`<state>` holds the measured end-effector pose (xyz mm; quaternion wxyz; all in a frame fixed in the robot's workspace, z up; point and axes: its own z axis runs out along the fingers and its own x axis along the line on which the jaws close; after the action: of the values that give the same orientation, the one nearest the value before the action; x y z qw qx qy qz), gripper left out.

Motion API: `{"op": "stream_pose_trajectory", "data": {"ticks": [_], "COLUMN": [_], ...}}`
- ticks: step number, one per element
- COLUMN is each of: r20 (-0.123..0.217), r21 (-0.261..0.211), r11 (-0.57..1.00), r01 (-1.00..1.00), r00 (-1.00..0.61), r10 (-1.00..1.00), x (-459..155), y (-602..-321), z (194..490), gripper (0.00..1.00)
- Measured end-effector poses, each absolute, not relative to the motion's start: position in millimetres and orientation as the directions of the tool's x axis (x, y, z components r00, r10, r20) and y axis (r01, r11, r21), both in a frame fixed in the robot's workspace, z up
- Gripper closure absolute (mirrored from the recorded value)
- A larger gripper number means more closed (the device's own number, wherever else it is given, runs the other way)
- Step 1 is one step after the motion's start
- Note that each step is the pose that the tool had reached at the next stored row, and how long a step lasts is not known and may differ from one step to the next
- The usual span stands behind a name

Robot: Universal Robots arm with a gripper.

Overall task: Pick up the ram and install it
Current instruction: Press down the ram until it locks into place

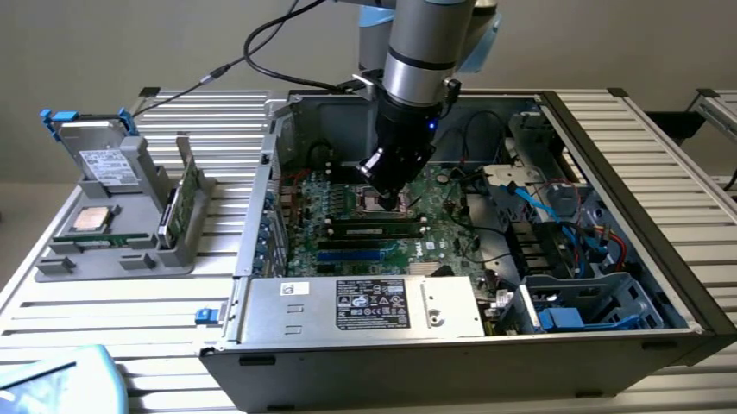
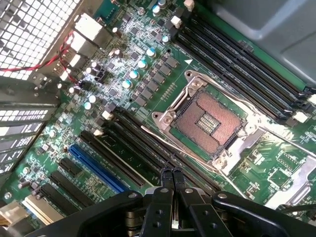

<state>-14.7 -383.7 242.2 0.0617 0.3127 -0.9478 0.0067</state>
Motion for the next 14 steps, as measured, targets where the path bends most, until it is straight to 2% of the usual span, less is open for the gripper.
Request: {"op": "stream_pose_trajectory", "data": {"ticks": [14], "r20": [0.118], "r21": [0.023], "r11": [0.874], "r01": [-0.485], "r00": [-0.867], "r10": [-0.484], "x": [-14.7], "y": [-383.7], "z": [242.1], "gripper": [0.90]}}
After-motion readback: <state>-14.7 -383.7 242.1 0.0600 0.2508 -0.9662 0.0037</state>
